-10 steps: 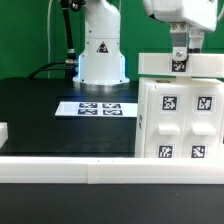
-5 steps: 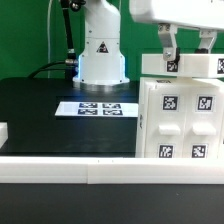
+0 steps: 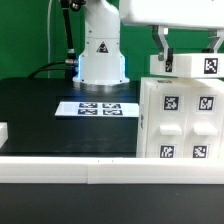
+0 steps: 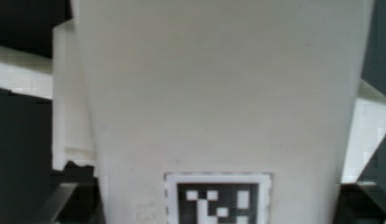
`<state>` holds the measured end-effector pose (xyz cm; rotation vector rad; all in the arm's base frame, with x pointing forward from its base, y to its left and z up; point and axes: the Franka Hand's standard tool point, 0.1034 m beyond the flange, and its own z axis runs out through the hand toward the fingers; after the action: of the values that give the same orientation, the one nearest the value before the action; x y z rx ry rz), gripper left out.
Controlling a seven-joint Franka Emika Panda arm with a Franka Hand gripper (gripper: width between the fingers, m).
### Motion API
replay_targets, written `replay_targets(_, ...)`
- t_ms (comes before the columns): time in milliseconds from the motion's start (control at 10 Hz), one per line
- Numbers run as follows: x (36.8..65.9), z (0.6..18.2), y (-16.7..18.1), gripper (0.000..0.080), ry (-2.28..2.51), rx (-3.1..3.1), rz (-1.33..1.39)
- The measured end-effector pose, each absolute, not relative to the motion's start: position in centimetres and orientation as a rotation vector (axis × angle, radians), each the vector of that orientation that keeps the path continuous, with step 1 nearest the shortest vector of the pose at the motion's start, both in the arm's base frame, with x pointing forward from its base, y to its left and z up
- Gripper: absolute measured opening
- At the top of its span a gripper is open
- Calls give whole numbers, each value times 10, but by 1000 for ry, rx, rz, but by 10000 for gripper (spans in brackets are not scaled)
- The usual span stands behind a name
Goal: Assemble cabinet
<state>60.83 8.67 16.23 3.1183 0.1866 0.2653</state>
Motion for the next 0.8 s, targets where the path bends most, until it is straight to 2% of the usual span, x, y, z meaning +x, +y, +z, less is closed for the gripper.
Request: replay_targets(800,609,163,88,553,-534,3133,249)
